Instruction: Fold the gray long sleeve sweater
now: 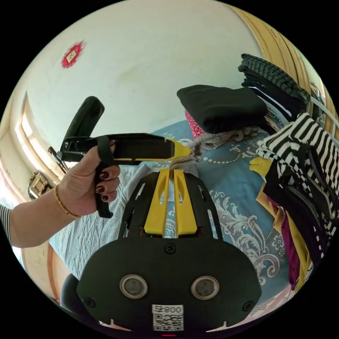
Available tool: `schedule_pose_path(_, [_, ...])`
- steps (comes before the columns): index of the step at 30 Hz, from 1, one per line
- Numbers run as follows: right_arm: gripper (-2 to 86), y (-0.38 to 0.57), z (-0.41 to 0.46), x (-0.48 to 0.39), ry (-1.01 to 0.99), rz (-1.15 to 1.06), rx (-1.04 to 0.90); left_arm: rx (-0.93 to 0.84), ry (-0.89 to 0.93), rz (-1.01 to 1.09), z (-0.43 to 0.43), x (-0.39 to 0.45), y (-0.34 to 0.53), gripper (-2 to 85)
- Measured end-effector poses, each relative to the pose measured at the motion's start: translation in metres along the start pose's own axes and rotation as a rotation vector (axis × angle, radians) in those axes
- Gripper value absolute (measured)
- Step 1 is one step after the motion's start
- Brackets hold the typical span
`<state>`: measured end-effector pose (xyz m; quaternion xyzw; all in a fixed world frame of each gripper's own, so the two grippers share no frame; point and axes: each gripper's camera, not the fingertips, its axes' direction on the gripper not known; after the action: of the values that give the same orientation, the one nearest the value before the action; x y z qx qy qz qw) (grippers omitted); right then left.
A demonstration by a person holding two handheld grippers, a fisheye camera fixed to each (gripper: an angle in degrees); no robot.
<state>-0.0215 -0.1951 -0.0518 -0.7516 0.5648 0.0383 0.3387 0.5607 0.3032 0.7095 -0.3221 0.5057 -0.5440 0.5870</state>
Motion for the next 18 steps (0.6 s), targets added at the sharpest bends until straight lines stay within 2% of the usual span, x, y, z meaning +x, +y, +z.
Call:
schedule_pose_path(2, [2.0,-0.01,-0.009,-0.01,-0.031,-0.023,0.006,0.069,0.013,-0.017,-0.019,-0.005,0.015,1.9])
schedule_pose_path(7, [2.0,-0.039,-0.03,-0.036,-0.081,-0.08,0.035,0.187,0.029,-0.023,-0.07,-0.017,0.048,1.7])
schedule_pose_path(9, [2.0,-0.054,-0.039,-0.048,-0.11,-0.094,0.051,0.224,0.019,-0.025,-0.095,-0.022,0.063,2.6])
schedule_pose_path(13, [2.0,-0.087,-0.053,-0.093,-0.144,-0.184,0.073,0.255,-0.074,-0.088,-0.148,-0.039,0.115,10.5])
schedule_pose_path(18, [2.0,-0.11,-0.051,-0.161,-0.189,-0.324,0.027,0.296,0.017,-0.194,-0.18,-0.076,0.179,12.2])
